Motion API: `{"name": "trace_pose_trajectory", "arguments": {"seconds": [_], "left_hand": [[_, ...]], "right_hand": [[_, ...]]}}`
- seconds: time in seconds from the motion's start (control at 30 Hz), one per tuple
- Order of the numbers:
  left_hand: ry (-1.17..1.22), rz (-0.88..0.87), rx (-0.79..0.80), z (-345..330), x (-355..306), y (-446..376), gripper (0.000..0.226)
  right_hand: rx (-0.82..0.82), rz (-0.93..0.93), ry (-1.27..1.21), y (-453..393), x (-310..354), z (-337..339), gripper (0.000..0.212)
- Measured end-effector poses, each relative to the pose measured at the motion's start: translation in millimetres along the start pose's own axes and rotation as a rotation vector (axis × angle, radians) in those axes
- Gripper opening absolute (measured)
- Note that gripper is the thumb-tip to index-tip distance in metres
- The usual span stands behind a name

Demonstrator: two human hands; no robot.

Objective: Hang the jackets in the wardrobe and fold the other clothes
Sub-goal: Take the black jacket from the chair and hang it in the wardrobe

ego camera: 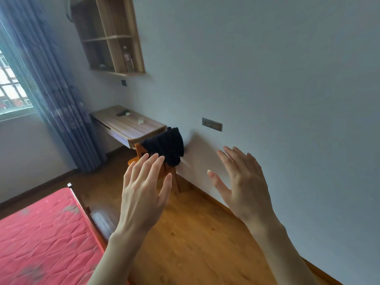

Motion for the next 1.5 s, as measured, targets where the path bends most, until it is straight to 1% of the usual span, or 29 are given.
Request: {"name": "trace_pose_trajectory", "arguments": {"seconds": [0.2,0.37,0.53,0.67,0.9,1.13,1.37,1.5], "left_hand": [[-0.020,0.037,-0.014,-70.9,16.3,-33.2,0.054],[-0.037,0.075,-0.036,-137.4,40.9,-68.7,0.052],[-0.091,0.138,-0.007,-195.3,75.7,-109.9,0.052],[-0.118,0.169,0.005,-237.0,95.0,-138.0,0.052],[-0.161,0.228,0.057,-307.3,115.9,-167.4,0.047],[-0.230,0.341,0.101,-380.6,136.6,-199.2,0.046],[-0.267,0.505,0.167,-449.8,132.7,-228.8,0.045],[-0.288,0.585,0.204,-483.5,137.5,-234.2,0.044]], "right_hand": [[0.050,0.039,-0.023,-45.6,-36.6,-58.4,0.063],[0.036,0.078,-0.044,-103.0,-66.9,-116.0,0.065],[0.076,0.106,-0.082,-166.3,-86.2,-178.9,0.063],[0.071,0.134,-0.118,-200.4,-100.6,-225.0,0.061],[0.147,0.147,-0.180,-243.5,-133.0,-301.0,0.060],[0.249,0.188,-0.268,-293.9,-172.3,-392.7,0.061],[0.361,0.228,-0.330,-352.9,-228.8,-473.5,0.062],[0.435,0.243,-0.361,-374.3,-246.4,-514.9,0.064]]}}
Point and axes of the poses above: each hand's wrist, its own y-axis away from the middle knuckle, its own z-axis out of the back of the hand, x = y × z, the point moved 2 cm from there along -y, towards the middle knuckle, and after that the axes turned 7 degrees about -x, right-handed, at the moved point
